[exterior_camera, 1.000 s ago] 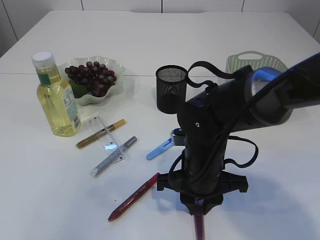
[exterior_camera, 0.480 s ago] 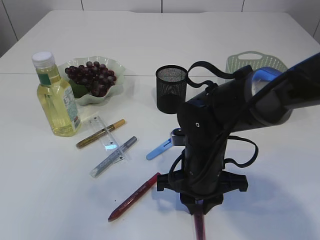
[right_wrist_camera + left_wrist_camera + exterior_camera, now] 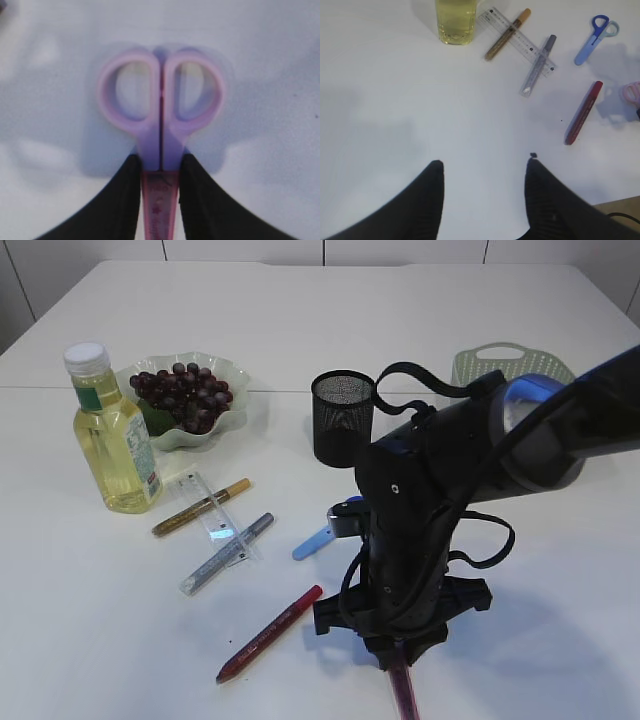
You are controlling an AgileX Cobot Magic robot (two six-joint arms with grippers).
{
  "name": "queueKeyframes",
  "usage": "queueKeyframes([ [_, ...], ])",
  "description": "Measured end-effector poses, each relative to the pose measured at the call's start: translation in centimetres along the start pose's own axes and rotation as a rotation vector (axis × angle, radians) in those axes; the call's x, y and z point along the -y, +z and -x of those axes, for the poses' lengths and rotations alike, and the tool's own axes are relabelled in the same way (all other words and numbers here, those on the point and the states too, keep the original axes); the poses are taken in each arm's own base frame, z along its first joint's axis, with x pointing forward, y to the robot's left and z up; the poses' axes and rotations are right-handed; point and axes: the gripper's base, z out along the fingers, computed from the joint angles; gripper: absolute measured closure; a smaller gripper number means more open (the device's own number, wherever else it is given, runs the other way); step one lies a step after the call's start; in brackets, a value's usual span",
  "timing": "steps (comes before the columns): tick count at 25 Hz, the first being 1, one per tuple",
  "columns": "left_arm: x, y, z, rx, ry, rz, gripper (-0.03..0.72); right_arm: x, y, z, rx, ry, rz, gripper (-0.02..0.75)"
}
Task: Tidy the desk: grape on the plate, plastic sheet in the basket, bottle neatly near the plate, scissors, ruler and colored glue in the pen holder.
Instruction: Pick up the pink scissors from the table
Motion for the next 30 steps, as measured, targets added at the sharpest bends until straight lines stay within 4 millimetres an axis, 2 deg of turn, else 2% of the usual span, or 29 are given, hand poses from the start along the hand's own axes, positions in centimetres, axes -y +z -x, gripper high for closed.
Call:
queueKeyframes([
  [15, 0.0, 0.0, 0.0, 0.0, 0.0, 0.0, 0.309, -0.3, -0.3, -0.4, -0.063, -0.149, 0.032, 0.51],
  [21, 0.0, 0.0, 0.0, 0.0, 0.0, -0.001, 0.309, -1.2, -1.4, 0.6, -0.042, -0.194, 0.069, 0.511],
  [30, 0.0, 0.0, 0.0, 0.0, -0.001, -0.003, 0.309, -0.8, -1.4, 0.6, -0.049, -0.22, 0.019, 0.51],
])
